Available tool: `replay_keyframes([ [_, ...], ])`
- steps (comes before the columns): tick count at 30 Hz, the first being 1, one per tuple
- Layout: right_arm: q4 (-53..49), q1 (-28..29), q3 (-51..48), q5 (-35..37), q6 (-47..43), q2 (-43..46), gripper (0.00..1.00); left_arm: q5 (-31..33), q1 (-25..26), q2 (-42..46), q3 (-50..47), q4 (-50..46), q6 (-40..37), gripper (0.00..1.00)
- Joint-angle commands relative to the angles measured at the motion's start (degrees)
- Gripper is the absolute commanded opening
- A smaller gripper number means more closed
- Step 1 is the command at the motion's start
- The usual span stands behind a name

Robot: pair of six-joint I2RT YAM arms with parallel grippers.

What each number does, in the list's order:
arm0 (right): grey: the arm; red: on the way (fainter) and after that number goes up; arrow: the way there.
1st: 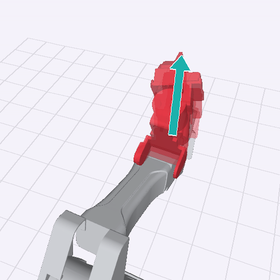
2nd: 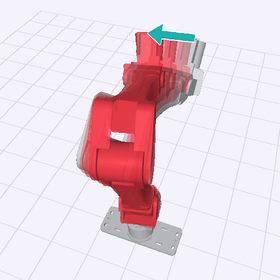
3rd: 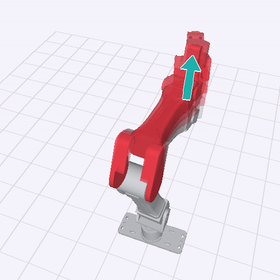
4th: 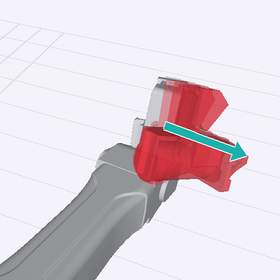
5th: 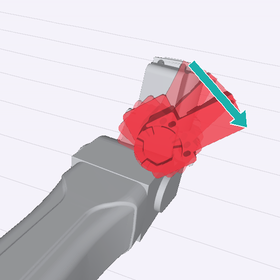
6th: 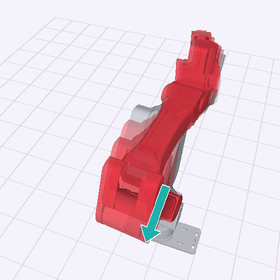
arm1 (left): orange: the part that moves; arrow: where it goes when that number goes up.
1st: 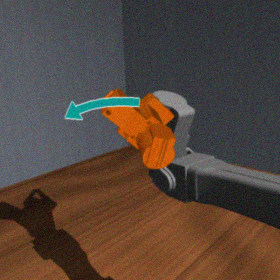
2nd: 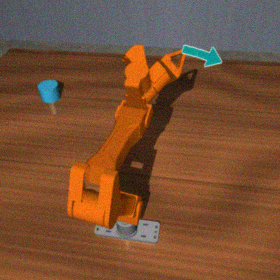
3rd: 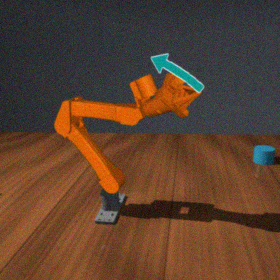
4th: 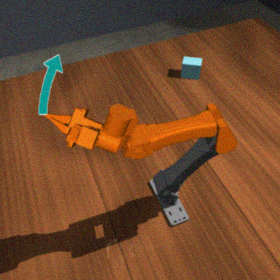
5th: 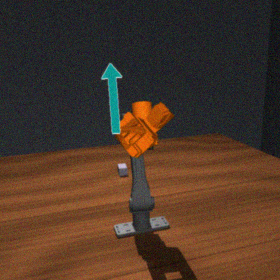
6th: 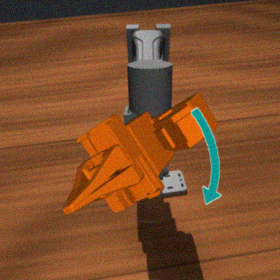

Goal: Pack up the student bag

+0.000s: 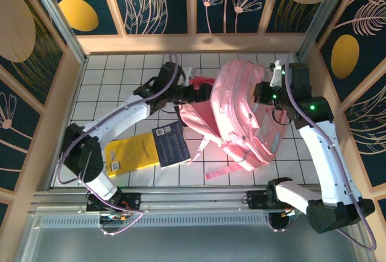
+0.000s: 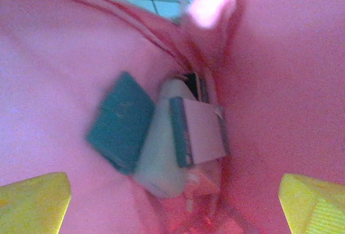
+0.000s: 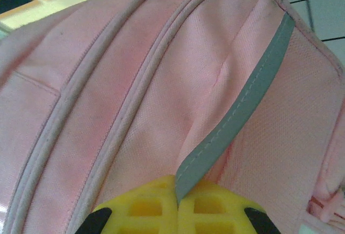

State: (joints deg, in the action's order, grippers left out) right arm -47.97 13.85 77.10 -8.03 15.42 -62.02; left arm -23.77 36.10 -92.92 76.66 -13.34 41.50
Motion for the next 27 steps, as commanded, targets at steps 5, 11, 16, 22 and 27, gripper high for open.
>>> replay_keyframes([
  [5,-0.2,2.4,3.8,25.7,-2.9,-3.1,0.00,10.0,-7.3,8.7,-5.6,-5.9,-2.0,0.99],
  [11,-0.4,7.1,3.9,36.0,-6.0,-7.5,0.00,18.5,-8.7,10.6,-4.7,-14.3,-2.2,0.98],
  [16,3.5,7.2,-3.0,32.0,-3.6,-10.5,0.00,22.8,-10.3,12.5,-7.1,-17.2,-0.4,0.99],
  [22,9.6,3.0,-10.9,33.3,-2.6,-14.4,0.04,23.9,-13.2,14.1,-11.4,-17.8,0.2,0.99],
  [27,12.3,-2.5,-11.0,36.9,1.9,-16.4,0.05,22.6,-15.2,15.3,-14.7,-16.5,1.3,0.99],
])
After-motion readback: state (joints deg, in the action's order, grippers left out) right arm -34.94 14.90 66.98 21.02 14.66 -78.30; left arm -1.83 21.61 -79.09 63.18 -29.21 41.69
